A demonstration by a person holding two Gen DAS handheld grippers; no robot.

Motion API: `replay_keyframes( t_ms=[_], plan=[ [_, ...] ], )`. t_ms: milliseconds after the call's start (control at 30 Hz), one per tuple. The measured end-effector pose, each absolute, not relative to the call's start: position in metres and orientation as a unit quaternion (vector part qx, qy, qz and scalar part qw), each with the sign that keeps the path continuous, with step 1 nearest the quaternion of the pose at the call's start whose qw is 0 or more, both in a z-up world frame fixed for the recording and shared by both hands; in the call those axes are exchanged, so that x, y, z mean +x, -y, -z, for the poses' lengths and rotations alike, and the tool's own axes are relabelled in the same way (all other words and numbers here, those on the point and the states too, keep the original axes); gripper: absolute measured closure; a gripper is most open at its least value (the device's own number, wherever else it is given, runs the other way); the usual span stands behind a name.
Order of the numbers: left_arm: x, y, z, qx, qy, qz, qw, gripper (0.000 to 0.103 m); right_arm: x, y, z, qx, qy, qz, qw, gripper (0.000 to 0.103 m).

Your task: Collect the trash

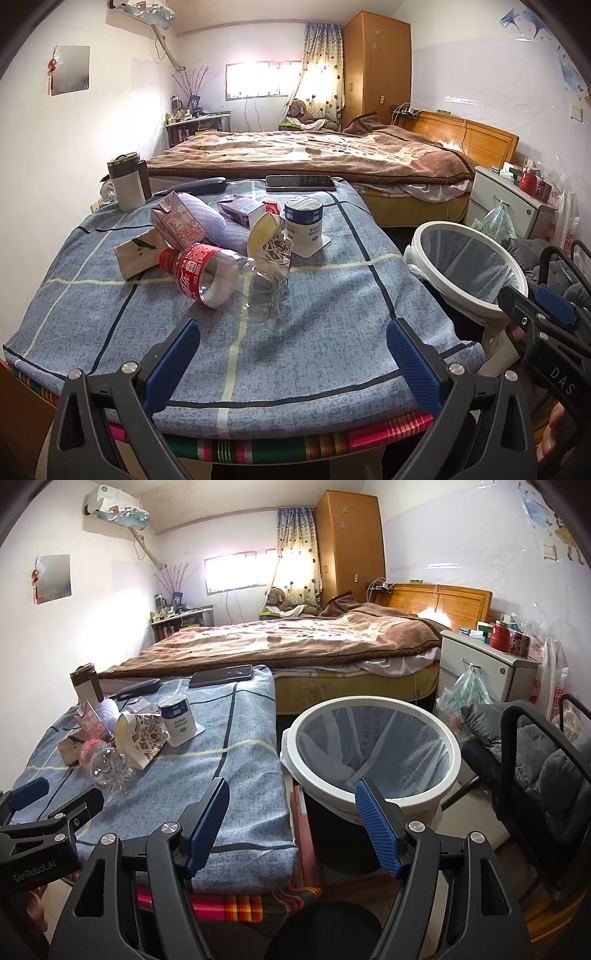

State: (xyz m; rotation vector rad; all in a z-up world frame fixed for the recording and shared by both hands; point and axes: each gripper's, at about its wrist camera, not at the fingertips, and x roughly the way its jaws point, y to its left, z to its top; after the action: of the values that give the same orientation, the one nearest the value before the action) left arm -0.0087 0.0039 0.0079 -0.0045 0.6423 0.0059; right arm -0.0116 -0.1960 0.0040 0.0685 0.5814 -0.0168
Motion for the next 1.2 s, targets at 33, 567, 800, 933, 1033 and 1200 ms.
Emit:
replay_keyframes(
  t_ms=[33,567,800,933,1033,1200],
  plan=[
    [-0.0088,-0.0040,-0.0079,-0.002,-0.316,-0.003,0.949,0.001,-0.0118,0.1959,-0.0042,0.033,-0.286,0.008,0.957,0.031],
    [-0.0098,-0.0048,-0.0060,-0.003,-0.313,-0.007,0.950,0.001,-0.0115,0.1956,-0.0042,0.034,-0.287,0.009,0.957,0.031],
    [-0.0102,-0.0061,-0.0072,-0.004,-0.309,-0.008,0.951,0.001,-0.0136,0.1940,-0.0060,0.033,-0.285,0.009,0.958,0.031],
    [-0.0100,-0.0067,-0.0076,-0.006,-0.309,-0.007,0.951,0.001,-0.0132,0.1947,-0.0056,0.034,-0.285,0.009,0.958,0.031],
    [-0.0100,-0.0070,-0.0076,-0.006,-0.309,-0.007,0.951,0.001,-0.0131,0.1947,-0.0060,0.034,-0.285,0.009,0.958,0.031],
    [-0.0100,-0.0068,-0.0077,-0.006,-0.308,-0.007,0.951,0.001,-0.0136,0.1945,-0.0065,0.034,-0.285,0.009,0.958,0.031]
  ],
)
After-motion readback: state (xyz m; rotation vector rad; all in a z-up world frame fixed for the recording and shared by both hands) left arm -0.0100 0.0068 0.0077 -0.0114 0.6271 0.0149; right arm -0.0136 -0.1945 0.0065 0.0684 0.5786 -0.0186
